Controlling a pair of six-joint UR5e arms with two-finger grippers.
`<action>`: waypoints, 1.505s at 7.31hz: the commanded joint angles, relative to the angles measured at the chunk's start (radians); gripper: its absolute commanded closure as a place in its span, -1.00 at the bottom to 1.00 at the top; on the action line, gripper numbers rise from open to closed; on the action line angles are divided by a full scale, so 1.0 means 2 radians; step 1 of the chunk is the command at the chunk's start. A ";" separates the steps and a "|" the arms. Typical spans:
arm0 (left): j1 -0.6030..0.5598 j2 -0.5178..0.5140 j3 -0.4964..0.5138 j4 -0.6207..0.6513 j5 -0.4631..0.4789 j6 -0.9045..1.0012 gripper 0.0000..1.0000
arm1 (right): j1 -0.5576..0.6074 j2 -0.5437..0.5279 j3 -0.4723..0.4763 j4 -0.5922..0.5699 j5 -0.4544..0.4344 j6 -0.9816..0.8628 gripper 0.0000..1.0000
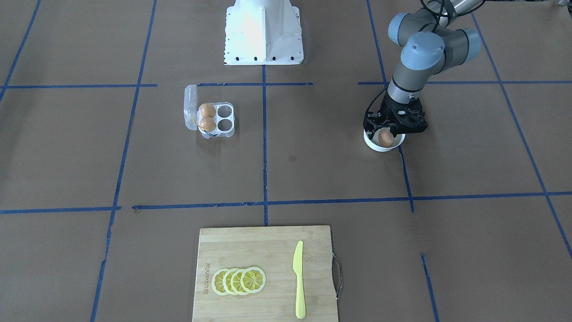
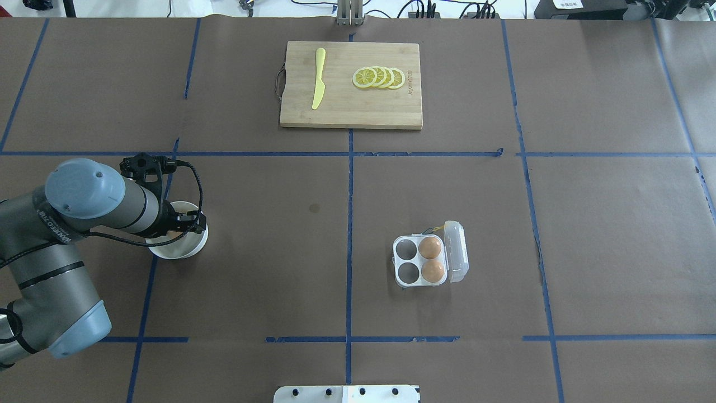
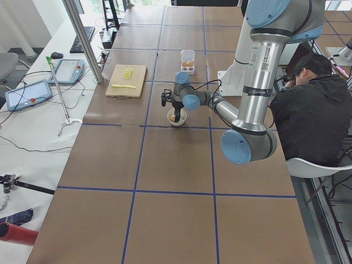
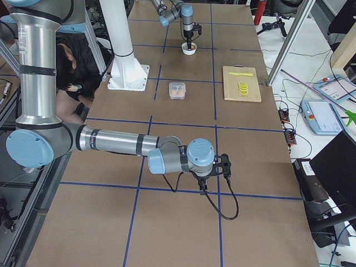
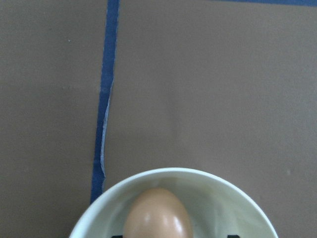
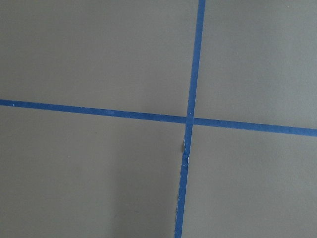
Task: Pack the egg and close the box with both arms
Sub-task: 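Lower the left gripper into the bowl and close it on the egg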
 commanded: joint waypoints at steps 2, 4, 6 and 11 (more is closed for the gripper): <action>0.000 0.000 0.001 0.000 0.001 0.000 -0.49 | 0.000 0.000 0.000 0.000 0.000 0.000 -1.00; 0.000 0.000 0.001 0.001 0.001 0.000 -0.36 | 0.000 0.000 0.000 0.000 0.001 0.000 -1.00; 0.000 0.001 0.001 0.001 0.001 0.001 -0.22 | 0.000 0.000 0.000 0.000 0.001 0.000 -1.00; -0.004 0.000 -0.006 0.002 0.001 0.000 0.22 | 0.000 0.000 0.005 0.000 0.005 0.000 -1.00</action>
